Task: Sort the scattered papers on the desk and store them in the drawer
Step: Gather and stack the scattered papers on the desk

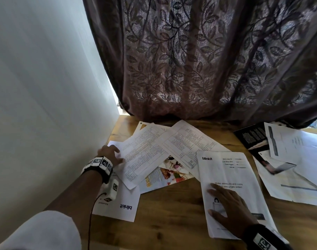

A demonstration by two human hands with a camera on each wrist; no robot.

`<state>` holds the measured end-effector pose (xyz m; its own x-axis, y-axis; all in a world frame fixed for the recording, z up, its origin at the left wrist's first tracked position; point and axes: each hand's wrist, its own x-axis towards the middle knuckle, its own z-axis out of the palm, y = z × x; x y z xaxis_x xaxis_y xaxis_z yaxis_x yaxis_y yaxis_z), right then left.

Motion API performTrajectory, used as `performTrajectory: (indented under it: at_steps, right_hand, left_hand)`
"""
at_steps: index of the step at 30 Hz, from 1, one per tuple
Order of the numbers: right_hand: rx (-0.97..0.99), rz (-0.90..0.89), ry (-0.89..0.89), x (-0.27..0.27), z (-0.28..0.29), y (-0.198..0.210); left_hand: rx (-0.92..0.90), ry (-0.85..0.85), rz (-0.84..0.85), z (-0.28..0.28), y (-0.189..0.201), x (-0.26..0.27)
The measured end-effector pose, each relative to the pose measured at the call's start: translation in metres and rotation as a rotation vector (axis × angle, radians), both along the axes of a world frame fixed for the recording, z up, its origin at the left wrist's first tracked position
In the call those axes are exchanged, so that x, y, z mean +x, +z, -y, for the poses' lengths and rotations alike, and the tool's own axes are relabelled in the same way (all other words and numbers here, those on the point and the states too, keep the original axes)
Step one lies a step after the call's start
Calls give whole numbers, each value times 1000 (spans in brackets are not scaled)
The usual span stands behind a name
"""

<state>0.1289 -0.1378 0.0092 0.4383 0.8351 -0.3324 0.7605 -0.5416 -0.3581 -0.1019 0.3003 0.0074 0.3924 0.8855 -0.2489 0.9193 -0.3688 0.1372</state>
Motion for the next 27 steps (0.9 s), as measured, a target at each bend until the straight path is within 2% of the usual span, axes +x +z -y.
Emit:
performTrajectory:
  at_steps: [7, 15, 21, 25, 27]
  right_hand:
    - [-7, 8, -7, -3, -1, -2]
    - [-21, 12, 27, -1, 2, -14]
    - [-36, 12, 25, -2, 2, -13]
    - [-51, -4, 54, 2, 1, -7]
    - [-57, -7, 62, 3, -2, -2]
  left_hand:
    - [-37, 48, 7, 17, -11, -5]
    - [-26, 59, 45, 26, -5, -7]
    - [-91, 62, -13, 18, 4, -3]
    - [-138, 42, 52, 24, 15, -5]
    - [-111, 71, 173, 29, 22, -7]
